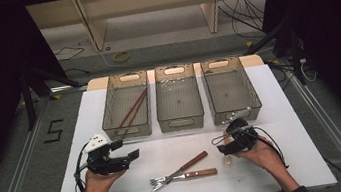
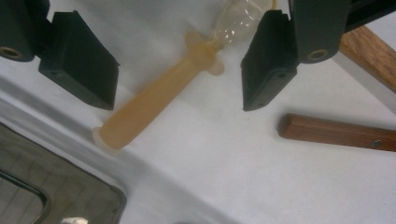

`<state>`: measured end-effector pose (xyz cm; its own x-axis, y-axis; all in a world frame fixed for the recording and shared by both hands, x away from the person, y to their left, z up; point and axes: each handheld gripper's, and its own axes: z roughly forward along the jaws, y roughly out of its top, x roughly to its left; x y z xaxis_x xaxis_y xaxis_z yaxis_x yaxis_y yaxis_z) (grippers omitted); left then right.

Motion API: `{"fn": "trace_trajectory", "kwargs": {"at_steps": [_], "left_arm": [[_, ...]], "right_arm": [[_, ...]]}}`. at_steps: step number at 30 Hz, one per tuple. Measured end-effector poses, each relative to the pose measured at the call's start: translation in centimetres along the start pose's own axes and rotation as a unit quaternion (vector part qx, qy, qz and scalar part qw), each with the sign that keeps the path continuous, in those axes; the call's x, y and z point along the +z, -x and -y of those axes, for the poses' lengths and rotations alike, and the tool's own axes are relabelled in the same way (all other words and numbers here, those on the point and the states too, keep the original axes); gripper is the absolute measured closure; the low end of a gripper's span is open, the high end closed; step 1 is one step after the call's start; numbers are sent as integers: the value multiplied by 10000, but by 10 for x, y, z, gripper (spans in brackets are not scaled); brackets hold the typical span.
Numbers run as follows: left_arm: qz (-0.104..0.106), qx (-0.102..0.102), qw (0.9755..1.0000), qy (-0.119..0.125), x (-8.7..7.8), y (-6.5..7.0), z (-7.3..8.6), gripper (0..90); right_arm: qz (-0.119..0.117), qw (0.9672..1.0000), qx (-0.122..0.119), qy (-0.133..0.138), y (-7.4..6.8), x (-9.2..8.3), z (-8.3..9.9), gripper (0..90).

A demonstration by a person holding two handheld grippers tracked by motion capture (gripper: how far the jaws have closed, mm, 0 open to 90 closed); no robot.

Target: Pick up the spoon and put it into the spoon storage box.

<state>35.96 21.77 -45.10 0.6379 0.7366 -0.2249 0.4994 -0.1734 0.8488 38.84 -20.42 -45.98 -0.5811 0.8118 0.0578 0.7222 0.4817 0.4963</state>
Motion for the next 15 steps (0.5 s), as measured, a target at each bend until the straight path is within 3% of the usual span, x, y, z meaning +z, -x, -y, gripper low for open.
{"fn": "trace_trajectory", "kwargs": {"at_steps": [15], "left_arm": [[-10, 101, 9999, -101, 2, 2, 2, 184]], "right_arm": [[152, 9993, -150, -304, -4, 8, 2, 438]]}}
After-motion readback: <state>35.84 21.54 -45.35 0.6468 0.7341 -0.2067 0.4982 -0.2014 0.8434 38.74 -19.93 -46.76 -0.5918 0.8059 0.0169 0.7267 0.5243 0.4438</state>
